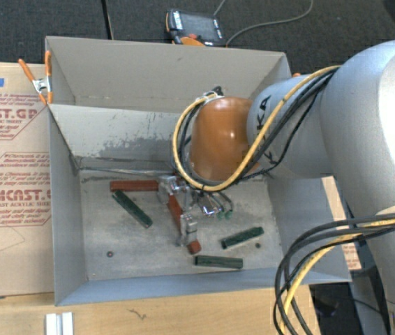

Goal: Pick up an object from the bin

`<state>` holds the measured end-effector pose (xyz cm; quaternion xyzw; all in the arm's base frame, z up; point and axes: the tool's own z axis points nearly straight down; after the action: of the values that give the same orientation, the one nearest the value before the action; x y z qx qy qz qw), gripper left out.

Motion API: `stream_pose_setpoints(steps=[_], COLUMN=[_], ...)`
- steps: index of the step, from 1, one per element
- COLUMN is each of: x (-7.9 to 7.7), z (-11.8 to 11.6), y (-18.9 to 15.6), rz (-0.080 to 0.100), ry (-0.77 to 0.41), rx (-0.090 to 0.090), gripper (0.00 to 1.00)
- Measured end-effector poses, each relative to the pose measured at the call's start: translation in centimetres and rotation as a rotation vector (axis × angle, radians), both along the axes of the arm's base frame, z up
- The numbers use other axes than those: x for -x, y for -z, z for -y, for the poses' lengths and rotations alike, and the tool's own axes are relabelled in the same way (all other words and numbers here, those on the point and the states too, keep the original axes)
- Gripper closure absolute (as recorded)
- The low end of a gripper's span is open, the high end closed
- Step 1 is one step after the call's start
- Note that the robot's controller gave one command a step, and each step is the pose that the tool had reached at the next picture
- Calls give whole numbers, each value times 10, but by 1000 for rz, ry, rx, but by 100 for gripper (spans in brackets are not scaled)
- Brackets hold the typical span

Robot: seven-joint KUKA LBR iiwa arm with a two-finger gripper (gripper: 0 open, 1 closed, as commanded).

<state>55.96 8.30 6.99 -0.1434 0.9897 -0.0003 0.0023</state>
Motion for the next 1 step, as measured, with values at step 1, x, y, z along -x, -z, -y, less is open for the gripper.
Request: stream_pose_setpoints(steps=[1], x=[-10], z=[55], y=[-6], rz=[-1], ry=[103], rx=[0], gripper=[0])
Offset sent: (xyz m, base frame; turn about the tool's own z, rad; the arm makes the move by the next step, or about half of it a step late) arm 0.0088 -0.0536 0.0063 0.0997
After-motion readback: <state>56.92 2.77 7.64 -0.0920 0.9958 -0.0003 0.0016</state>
